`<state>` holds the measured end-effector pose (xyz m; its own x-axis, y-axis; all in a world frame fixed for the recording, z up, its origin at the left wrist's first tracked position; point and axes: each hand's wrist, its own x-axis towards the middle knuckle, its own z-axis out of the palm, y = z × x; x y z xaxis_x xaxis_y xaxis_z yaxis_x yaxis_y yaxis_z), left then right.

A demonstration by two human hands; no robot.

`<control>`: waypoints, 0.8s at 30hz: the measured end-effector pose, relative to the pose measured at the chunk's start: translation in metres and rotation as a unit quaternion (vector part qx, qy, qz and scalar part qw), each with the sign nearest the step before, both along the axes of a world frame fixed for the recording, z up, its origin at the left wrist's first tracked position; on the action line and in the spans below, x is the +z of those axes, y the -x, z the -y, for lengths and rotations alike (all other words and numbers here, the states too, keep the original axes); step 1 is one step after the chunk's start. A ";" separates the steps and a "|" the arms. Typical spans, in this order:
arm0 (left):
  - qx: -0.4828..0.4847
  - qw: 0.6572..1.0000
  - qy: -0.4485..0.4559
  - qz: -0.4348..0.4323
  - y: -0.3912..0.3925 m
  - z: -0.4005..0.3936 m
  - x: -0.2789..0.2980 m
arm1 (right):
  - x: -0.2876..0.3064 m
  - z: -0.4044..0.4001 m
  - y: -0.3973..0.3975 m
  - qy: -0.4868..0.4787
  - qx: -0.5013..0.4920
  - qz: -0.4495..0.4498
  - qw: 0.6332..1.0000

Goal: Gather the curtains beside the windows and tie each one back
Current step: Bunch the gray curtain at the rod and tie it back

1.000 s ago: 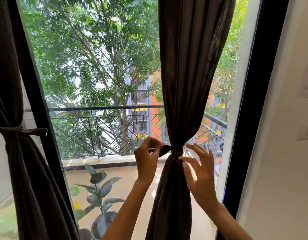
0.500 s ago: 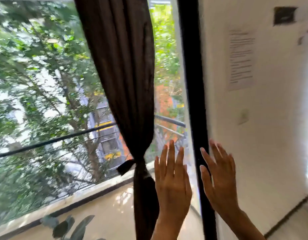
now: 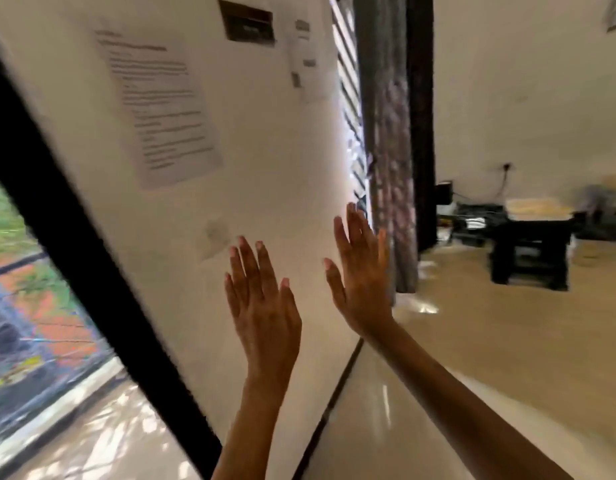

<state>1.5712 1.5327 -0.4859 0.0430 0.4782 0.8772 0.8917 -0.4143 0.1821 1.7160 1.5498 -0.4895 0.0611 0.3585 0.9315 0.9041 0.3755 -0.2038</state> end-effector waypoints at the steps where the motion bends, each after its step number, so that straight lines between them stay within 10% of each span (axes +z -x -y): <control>1: -0.006 1.000 0.001 0.003 -0.028 -0.013 0.000 | 0.002 -0.012 -0.027 -0.003 -0.013 0.009 1.000; 24: -0.069 0.993 -0.096 -0.026 -0.413 -0.440 0.047 | 0.049 -0.406 -0.404 -0.096 -0.074 0.021 0.992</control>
<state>1.9843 1.9723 -0.4390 0.1453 0.2880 0.9465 0.8298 -0.5565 0.0420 2.1197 1.9561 -0.4402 0.0602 0.1647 0.9845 0.9584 0.2660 -0.1031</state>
